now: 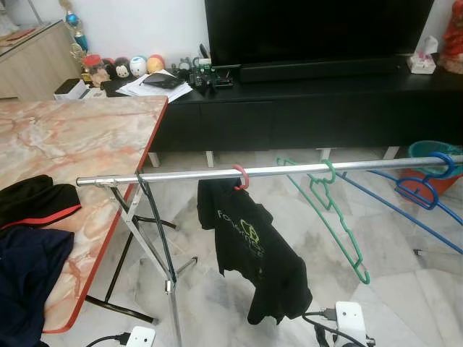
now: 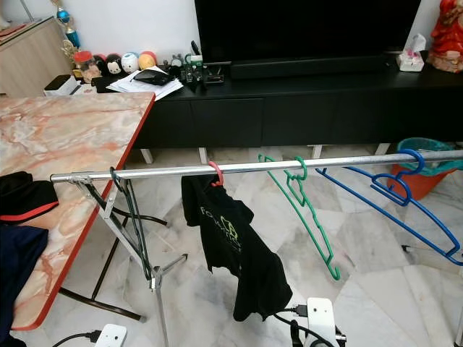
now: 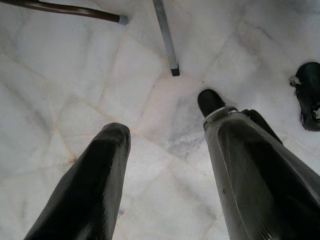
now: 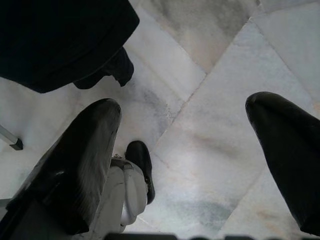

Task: Hang hanger

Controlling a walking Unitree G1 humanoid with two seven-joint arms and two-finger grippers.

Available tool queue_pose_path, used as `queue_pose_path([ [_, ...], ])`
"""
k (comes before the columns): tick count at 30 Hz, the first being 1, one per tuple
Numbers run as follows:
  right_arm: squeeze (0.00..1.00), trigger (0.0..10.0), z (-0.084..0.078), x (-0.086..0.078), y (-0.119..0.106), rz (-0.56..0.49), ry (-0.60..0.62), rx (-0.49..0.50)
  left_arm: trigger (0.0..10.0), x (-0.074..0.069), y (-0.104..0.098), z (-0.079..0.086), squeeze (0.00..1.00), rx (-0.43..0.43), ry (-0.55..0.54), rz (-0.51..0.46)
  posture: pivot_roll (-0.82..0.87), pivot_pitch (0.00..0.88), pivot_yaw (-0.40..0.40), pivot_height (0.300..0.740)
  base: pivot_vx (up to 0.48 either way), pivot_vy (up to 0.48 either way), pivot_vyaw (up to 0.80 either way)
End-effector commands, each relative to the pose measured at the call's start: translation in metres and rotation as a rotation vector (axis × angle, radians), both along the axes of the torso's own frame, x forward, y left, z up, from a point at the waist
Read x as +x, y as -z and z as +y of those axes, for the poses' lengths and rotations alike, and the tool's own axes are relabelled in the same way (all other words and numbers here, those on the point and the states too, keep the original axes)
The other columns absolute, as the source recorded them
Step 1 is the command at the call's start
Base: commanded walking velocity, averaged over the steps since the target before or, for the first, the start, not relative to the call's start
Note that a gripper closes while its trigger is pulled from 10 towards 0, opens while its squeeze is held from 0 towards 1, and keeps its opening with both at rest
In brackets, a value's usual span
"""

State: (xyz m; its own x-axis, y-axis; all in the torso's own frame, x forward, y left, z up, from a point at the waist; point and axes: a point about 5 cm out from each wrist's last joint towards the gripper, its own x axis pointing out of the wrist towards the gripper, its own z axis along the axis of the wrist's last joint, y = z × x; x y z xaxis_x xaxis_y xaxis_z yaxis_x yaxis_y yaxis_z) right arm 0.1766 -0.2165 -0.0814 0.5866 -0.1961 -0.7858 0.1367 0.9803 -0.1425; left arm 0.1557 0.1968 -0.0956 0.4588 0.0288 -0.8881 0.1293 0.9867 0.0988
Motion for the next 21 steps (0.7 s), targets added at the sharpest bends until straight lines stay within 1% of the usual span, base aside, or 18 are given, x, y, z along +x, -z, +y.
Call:
queue_pose_path([
  [1,0.0,10.0,0.0,0.001,0.0,-0.002,0.011,0.006,10.0,-0.001,0.0,0.002,0.0,0.007,-0.031,0.01,-0.21,0.0,0.105,0.74,0.0,0.0,0.0],
  [3,0.0,10.0,0.0,0.002,-0.001,0.001,-0.001,0.001,10.0,-0.001,0.0,0.001,0.0,0.005,-0.048,0.007,-0.2,0.0,0.091,0.74,0.0,0.0,0.0],
  [4,0.0,10.0,-0.001,0.002,-0.001,0.003,-0.005,-0.001,10.0,-0.001,0.001,0.0,0.0,0.002,-0.059,0.006,-0.17,0.0,0.071,0.74,0.0,0.0,0.0],
  [5,0.0,10.0,-0.001,0.002,-0.001,0.003,-0.005,-0.001,10.0,-0.001,0.001,0.0,0.0,0.002,-0.059,0.006,-0.17,0.0,0.071,0.74,0.0,0.0,0.0],
  [6,0.0,10.0,-0.003,0.002,-0.001,0.01,-0.011,-0.004,10.0,-0.002,0.001,-0.002,0.0,0.001,-0.079,0.004,-0.14,0.0,0.046,0.74,0.0,0.0,0.0],
  [7,0.0,10.0,-0.003,0.003,-0.001,0.012,-0.013,-0.005,10.0,-0.002,0.001,-0.002,0.0,0.001,-0.085,0.003,-0.14,0.0,0.046,0.74,0.0,0.0,0.0],
  [8,0.0,10.0,-0.003,0.005,-0.002,0.016,-0.037,-0.014,10.0,-0.003,0.002,-0.003,0.0,-0.007,-0.113,-0.001,-0.11,0.0,0.013,0.74,0.0,0.0,0.0],
  [10,0.0,10.0,-0.005,0.007,-0.003,0.017,-0.052,-0.021,10.0,-0.005,0.003,-0.005,0.0,-0.009,-0.134,0.001,-0.08,0.0,-0.007,0.74,0.0,0.0,0.0],
  [12,0.0,10.0,-0.006,0.007,-0.004,0.017,-0.059,-0.027,10.0,-0.009,0.005,-0.007,0.0,-0.013,-0.17,0.008,-0.05,0.0,-0.046,0.74,0.0,0.0,0.0],
  [14,0.0,10.0,-0.006,0.009,-0.005,0.013,-0.061,-0.029,10.0,-0.012,0.006,-0.008,0.0,-0.009,-0.187,0.015,-0.04,0.0,-0.05,0.74,0.0,0.0,0.0],
  [16,0.0,10.0,-0.007,0.007,-0.004,0.013,-0.065,-0.032,10.0,-0.018,0.008,-0.009,0.0,-0.009,-0.206,0.026,-0.01,0.0,-0.08,0.74,0.0,0.0,0.0],
  [21,0.0,10.0,-0.007,0.009,-0.005,0.013,-0.095,-0.04,10.0,-0.025,0.01,-0.007,0.0,-0.001,-0.245,0.036,-0.01,0.0,-0.085,0.74,0.0,0.0,0.0],
])
